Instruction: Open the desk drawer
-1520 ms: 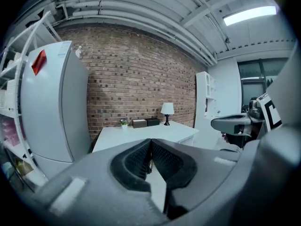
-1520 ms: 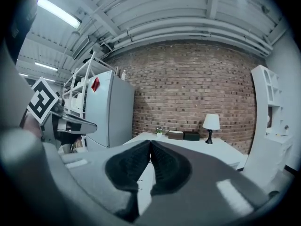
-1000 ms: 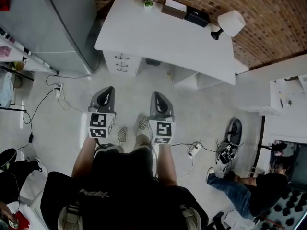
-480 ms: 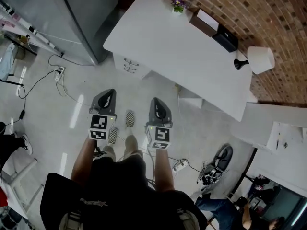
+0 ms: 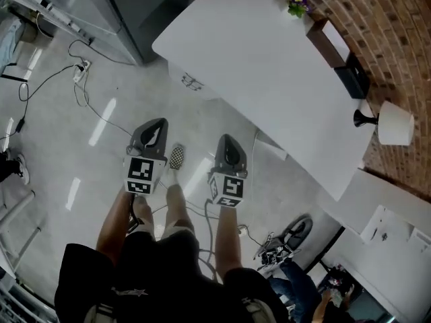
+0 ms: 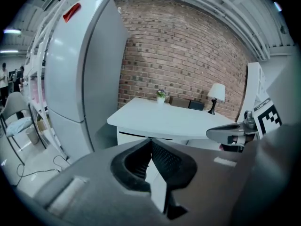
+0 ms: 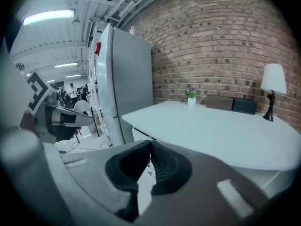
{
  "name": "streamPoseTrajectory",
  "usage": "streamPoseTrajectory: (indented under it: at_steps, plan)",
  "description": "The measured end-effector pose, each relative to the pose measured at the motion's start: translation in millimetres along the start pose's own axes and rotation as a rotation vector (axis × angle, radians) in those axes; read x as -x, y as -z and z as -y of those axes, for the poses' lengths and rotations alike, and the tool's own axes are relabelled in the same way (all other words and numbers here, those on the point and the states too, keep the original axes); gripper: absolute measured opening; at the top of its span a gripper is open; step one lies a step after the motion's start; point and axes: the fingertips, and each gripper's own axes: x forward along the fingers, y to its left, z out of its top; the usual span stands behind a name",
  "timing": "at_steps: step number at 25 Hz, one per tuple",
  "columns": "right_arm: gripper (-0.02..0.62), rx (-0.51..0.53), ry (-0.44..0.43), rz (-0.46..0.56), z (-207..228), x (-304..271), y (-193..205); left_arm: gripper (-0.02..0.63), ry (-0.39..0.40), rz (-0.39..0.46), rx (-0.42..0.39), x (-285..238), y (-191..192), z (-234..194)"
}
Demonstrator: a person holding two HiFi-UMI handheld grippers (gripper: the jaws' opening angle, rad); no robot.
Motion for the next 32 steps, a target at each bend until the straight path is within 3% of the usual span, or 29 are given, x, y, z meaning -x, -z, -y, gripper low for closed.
streamPoseTrajectory:
  at_steps: [16,32]
  plan:
    - [0.005,0.008,-0.042,-0.064,11,-108,124,0.011,-0.011,-0.088,0.087,-117,144,-31]
    - [0.005,0.036,-0.078,-0.09,27,-210,226,0.011,0.031,-0.132,0.138,-230,254,-43]
